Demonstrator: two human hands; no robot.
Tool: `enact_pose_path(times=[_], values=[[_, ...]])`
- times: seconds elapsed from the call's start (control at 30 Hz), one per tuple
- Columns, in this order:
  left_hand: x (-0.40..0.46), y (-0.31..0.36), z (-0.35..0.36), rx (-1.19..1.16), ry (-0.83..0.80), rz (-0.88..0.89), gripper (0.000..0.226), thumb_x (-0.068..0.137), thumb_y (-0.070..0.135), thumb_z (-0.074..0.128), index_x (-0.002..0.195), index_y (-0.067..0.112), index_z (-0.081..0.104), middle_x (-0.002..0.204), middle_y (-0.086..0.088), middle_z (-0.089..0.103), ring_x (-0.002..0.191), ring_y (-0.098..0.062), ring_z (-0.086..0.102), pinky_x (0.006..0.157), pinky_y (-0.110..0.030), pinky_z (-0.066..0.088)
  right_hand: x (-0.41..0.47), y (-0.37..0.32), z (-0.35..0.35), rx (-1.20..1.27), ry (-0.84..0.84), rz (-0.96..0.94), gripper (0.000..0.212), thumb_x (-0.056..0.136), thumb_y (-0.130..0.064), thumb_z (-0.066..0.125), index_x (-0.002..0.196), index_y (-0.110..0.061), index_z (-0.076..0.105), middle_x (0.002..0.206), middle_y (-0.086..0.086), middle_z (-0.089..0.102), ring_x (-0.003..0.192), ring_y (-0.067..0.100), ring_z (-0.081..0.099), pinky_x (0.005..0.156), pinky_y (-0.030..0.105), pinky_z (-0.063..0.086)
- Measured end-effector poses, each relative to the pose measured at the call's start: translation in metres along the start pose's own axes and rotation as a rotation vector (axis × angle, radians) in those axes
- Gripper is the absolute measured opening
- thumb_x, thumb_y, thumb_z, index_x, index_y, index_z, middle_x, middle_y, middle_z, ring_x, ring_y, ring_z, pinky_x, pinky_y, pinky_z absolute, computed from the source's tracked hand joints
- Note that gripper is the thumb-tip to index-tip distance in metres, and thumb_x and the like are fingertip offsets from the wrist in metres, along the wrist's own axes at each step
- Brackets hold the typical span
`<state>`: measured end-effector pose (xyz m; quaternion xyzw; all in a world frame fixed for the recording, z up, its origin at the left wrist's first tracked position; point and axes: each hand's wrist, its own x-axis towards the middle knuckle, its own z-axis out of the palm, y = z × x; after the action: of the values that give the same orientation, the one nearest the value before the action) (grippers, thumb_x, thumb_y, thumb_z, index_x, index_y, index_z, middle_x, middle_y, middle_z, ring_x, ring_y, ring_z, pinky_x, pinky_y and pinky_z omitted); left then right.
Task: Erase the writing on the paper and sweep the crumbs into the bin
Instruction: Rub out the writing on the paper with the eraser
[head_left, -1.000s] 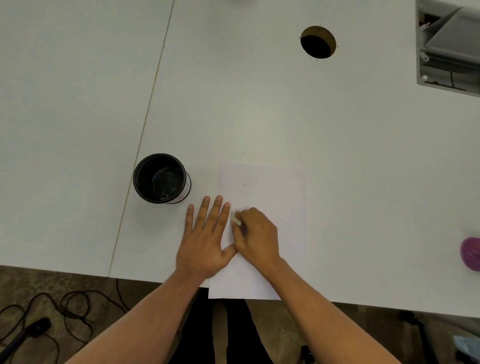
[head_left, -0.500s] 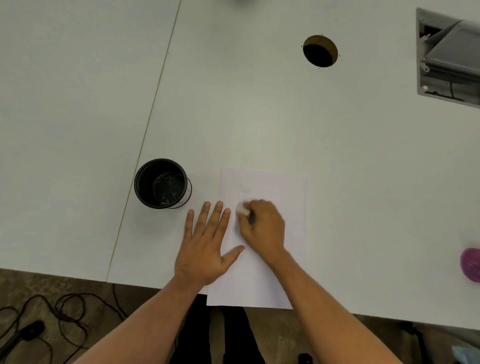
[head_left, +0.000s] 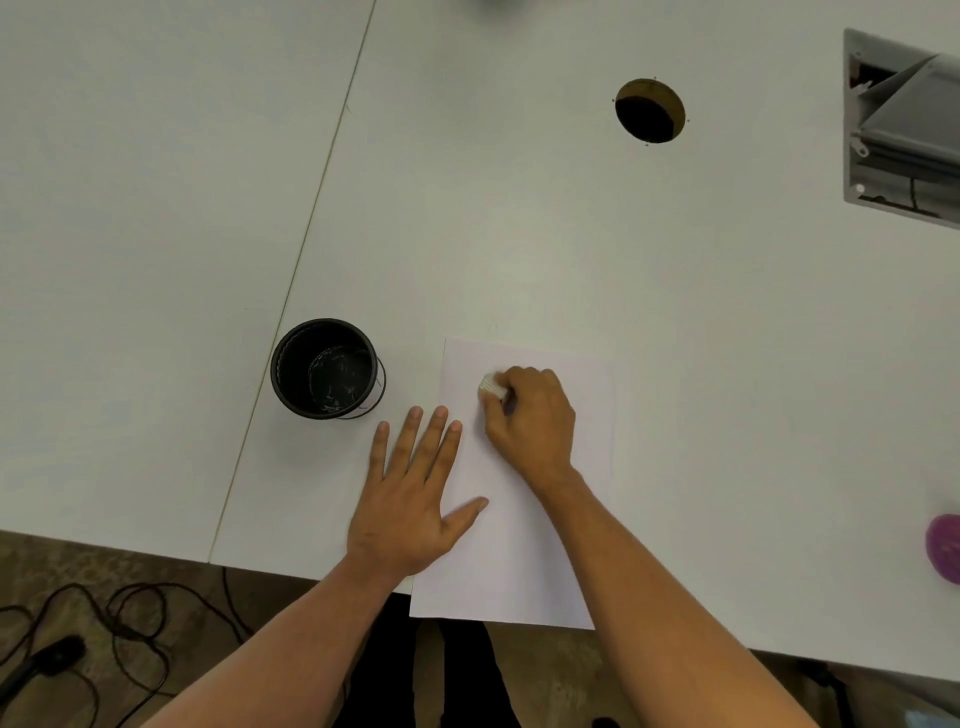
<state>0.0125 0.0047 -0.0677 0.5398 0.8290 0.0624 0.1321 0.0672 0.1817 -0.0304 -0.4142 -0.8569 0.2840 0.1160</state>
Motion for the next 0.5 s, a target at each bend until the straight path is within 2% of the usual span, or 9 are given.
enact_pose_path(times=[0.1,0.23,0.4,0.5], values=[[0.0,-0.001,0.001,-0.013,0.0,0.001,0.087,0.095,0.071,0.035,0.157,0.012,0.021,0.167,-0.01,0.016,0.154,-0.031,0.01,0.121,-0.062,0.016,-0.022,-0.007,0.005,0.038,0.019,0.028,0.004,0.083,-0.014,0.067,0.084,-0.011,0.065,0.076,0.002,0.064,0.074,0.018,0.055,0.056,0.025,0.038],[0.001,-0.001,0.0,-0.022,-0.009,0.008,0.085,0.095,0.069,0.033,0.157,0.012,0.021,0.167,-0.01,0.015,0.154,-0.031,0.011,0.12,-0.063,0.017,-0.05,-0.007,0.002,0.0,-0.082,-0.091,0.005,0.083,-0.016,0.069,0.084,-0.013,0.064,0.075,-0.001,0.062,0.074,0.013,0.051,0.052,0.024,0.039],[0.0,0.0,-0.001,-0.006,0.005,-0.001,0.087,0.095,0.07,0.034,0.157,0.011,0.021,0.167,-0.009,0.016,0.154,-0.031,0.01,0.121,-0.061,0.014,-0.006,-0.001,0.001,0.018,0.029,0.062,0.007,0.084,-0.019,0.067,0.084,-0.013,0.065,0.077,0.0,0.065,0.075,0.017,0.055,0.056,0.024,0.036],[0.0,0.0,0.0,-0.008,-0.01,0.001,0.087,0.095,0.07,0.034,0.157,0.011,0.021,0.167,-0.01,0.016,0.154,-0.031,0.01,0.121,-0.061,0.014,-0.024,-0.011,0.004,0.04,0.064,0.098,0.006,0.084,-0.016,0.067,0.082,-0.012,0.063,0.075,0.001,0.062,0.074,0.018,0.054,0.055,0.025,0.034]])
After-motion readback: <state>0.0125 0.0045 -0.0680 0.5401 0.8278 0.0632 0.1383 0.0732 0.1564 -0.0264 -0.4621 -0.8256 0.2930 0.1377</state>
